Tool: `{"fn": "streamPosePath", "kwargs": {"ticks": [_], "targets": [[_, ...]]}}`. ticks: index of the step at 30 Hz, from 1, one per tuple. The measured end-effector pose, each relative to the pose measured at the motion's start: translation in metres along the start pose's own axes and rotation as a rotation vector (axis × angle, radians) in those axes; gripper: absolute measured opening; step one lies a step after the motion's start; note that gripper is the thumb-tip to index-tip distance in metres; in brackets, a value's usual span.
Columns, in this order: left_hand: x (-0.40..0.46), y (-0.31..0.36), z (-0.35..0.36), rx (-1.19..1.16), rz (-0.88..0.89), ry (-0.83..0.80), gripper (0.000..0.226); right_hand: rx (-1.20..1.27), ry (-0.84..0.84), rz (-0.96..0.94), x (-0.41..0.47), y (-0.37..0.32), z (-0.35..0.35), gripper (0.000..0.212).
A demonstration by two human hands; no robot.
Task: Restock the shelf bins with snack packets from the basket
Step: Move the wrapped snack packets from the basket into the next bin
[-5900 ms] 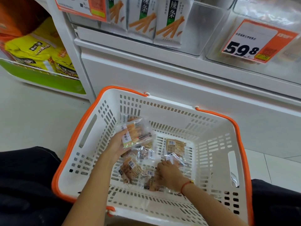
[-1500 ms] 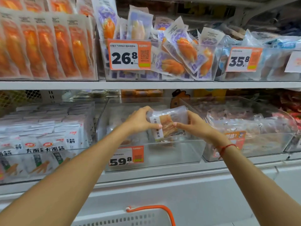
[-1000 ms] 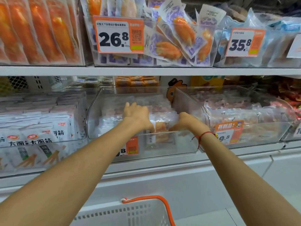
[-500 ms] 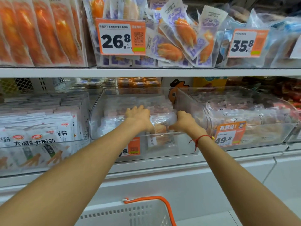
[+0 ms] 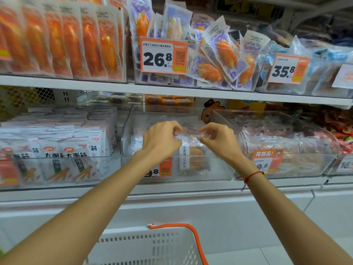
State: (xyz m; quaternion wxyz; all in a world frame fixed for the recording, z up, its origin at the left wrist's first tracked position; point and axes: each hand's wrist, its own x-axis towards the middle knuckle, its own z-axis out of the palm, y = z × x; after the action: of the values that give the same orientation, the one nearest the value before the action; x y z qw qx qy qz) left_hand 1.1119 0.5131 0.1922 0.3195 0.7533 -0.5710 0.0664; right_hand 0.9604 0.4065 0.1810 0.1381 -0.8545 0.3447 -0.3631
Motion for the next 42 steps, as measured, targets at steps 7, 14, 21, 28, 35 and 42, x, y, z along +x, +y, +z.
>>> {"fn": "streamPosePath", "kwargs": {"ticks": [7,14,21,28,35,42], "targets": [[-0.089,-0.053,-0.01,-0.256,-0.239,-0.054,0.007,0.084,-0.724,0.023,-0.043,-0.047,0.031,0.008],[-0.209,-0.125,0.044,-0.39,-0.525,-0.207,0.014,0.118,-1.085,0.237,-0.139,-0.03,0.132,0.015],[-0.301,-0.191,0.119,-0.368,-0.726,-0.611,0.019,0.097,-1.292,0.352,-0.23,-0.008,0.216,0.025],[-0.376,-0.254,0.153,-0.033,-1.091,-0.906,0.043,-0.025,-1.455,0.374,-0.322,-0.002,0.295,0.033],[-0.412,-0.255,0.153,-0.07,-1.228,-1.027,0.051,0.002,-1.474,0.376,-0.369,-0.038,0.347,0.064],[-0.416,-0.26,0.156,-0.216,-1.232,-0.781,0.015,0.148,-1.36,0.524,-0.365,-0.031,0.35,0.017]]}}
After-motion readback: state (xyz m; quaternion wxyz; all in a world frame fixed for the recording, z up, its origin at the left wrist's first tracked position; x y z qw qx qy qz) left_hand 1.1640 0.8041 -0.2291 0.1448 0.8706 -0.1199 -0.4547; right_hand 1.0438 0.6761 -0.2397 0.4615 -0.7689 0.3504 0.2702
